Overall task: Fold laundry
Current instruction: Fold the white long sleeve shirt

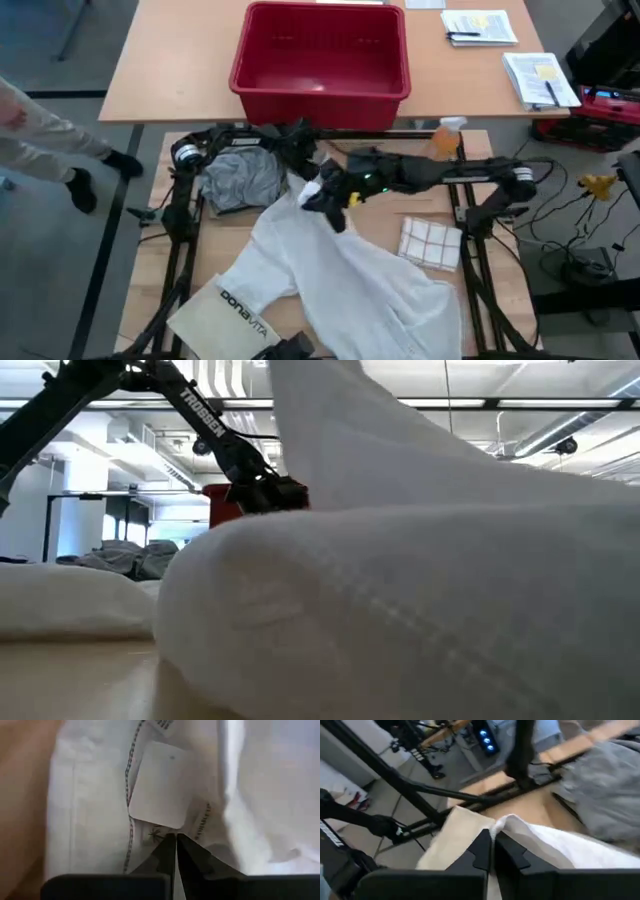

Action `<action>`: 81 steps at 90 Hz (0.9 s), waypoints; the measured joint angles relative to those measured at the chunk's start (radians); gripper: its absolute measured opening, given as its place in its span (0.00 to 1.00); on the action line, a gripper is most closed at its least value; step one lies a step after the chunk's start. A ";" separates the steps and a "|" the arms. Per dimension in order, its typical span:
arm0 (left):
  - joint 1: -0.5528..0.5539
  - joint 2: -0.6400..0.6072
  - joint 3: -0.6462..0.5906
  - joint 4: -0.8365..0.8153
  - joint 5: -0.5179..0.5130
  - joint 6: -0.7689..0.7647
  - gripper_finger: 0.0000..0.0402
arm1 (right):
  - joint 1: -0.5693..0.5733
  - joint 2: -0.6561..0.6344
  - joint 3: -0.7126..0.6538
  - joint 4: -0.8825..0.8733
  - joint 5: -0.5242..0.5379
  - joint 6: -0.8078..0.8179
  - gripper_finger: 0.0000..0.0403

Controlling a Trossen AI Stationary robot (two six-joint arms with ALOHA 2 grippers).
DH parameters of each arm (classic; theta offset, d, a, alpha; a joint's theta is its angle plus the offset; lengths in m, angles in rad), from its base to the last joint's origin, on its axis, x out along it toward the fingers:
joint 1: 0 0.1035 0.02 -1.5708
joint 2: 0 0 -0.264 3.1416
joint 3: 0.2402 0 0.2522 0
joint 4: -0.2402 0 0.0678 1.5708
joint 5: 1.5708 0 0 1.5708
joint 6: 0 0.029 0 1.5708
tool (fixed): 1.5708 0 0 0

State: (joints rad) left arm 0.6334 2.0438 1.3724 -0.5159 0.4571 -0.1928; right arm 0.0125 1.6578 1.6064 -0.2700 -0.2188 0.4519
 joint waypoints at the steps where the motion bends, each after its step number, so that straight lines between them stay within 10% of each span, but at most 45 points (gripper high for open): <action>1: 0.000 0.000 0.000 0.000 0.001 0.000 0.00 | 0.004 0.009 0.010 0.004 0.000 0.000 0.00; 25: 0.003 0.000 0.000 -0.009 0.061 0.000 0.00 | 0.057 0.209 0.270 0.012 -0.009 -0.018 0.00; 81: 0.000 -0.019 0.000 -0.034 0.268 -0.079 0.00 | 0.100 0.612 0.668 -0.006 -0.384 -0.019 0.00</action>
State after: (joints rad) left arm 0.6331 2.0247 1.3724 -0.5495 0.7250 -0.2718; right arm 0.1126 2.2693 2.2745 -0.2763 -0.6030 0.4331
